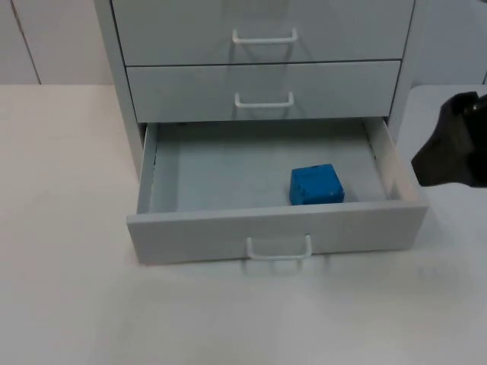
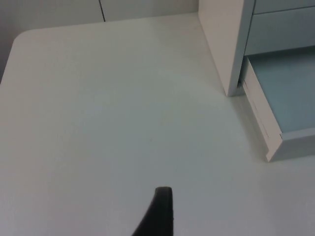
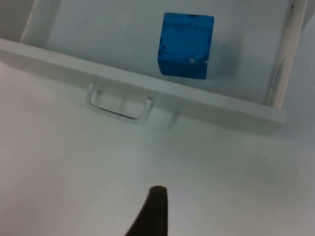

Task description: Open the drawer with the left hand, place the block into the drawer with the right hand, then close the drawer with the left hand.

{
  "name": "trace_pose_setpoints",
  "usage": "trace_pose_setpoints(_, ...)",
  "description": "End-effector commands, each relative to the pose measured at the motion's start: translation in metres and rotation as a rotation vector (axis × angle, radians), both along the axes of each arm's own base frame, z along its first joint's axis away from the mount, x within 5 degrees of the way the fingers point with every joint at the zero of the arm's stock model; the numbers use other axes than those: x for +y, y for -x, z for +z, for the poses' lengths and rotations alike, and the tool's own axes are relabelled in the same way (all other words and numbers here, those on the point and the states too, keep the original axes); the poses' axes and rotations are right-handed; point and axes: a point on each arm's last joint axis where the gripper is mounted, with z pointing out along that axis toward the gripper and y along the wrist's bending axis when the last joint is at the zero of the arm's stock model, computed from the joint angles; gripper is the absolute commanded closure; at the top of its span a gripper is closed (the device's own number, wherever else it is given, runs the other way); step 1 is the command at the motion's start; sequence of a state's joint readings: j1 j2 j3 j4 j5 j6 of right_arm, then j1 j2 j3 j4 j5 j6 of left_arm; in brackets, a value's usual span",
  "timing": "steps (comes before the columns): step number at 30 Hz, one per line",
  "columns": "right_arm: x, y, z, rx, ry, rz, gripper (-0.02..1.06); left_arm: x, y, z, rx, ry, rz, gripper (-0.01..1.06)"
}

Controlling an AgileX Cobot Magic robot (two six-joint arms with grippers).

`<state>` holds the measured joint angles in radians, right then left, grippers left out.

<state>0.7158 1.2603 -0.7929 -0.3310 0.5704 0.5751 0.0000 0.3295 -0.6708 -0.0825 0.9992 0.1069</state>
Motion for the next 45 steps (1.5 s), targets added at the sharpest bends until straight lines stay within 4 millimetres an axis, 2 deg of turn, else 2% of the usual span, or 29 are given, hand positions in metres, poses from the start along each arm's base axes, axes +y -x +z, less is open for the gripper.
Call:
trace_pose_setpoints(1,-0.003,-0.001,0.001,-0.017,0.011,0.019,0.24,0.000,0.000,0.001,-0.019,0.004,0.001,0.22)
trace_pose_setpoints(4,-0.011,-0.006,0.001,-0.010,0.014,-0.003,0.24,0.000,0.000,0.001,-0.019,0.004,0.001,0.22)
trace_pose_setpoints(7,-0.031,-0.018,-0.001,0.018,0.004,-0.057,0.24,0.000,0.000,0.001,-0.017,0.004,0.001,0.22)
trace_pose_setpoints(8,-0.031,-0.018,-0.001,0.018,0.004,-0.057,0.24,0.000,0.000,0.001,-0.017,0.004,0.001,0.22)
trace_pose_setpoints(10,-0.048,-0.025,-0.001,0.041,-0.016,-0.104,0.24,0.000,0.000,0.000,-0.015,0.005,0.000,0.22)
trace_pose_setpoints(12,-0.075,-0.034,-0.003,0.080,-0.043,-0.172,0.24,0.000,0.000,0.000,-0.015,0.005,0.000,0.22)
trace_pose_setpoints(13,-0.075,-0.034,-0.003,0.080,-0.043,-0.172,0.24,0.000,0.000,0.000,-0.015,0.005,0.000,0.22)
trace_pose_setpoints(15,-0.097,-0.037,-0.004,0.109,-0.045,-0.220,0.24,0.000,0.000,0.000,-0.015,0.005,0.000,0.22)
trace_pose_setpoints(17,-0.118,-0.038,-0.006,0.149,-0.039,-0.281,0.24,0.000,0.000,0.000,-0.015,0.005,0.000,0.22)
trace_pose_setpoints(18,-0.118,-0.038,-0.006,0.149,-0.039,-0.281,0.24,0.000,0.000,0.000,-0.015,0.005,0.000,0.22)
trace_pose_setpoints(21,-0.147,-0.035,-0.009,0.204,-0.028,-0.363,0.24,0.000,0.000,0.000,-0.015,0.005,0.000,0.22)
trace_pose_setpoints(23,-0.157,-0.032,-0.010,0.238,-0.029,-0.405,0.24,0.000,0.000,0.000,-0.015,0.005,0.000,0.22)
trace_pose_setpoints(26,-0.162,-0.030,-0.011,0.255,-0.023,-0.405,0.24,0.000,0.000,0.000,-0.012,0.005,0.000,0.22)
trace_pose_setpoints(36,-0.160,-0.024,-0.011,0.298,0.000,-0.328,0.24,0.000,0.000,0.000,-0.012,0.005,0.000,0.22)
trace_pose_setpoints(40,-0.159,-0.019,-0.002,0.244,0.010,-0.308,0.30,-0.001,0.000,0.000,-0.010,0.016,-0.005,0.22)
trace_pose_setpoints(44,-0.160,-0.010,0.013,0.167,0.029,-0.307,0.43,-0.004,0.000,0.000,-0.010,0.048,-0.020,0.22)
trace_pose_setpoints(45,-0.160,-0.010,0.013,0.167,0.029,-0.307,0.43,-0.004,0.000,0.000,-0.010,0.048,-0.020,0.22)
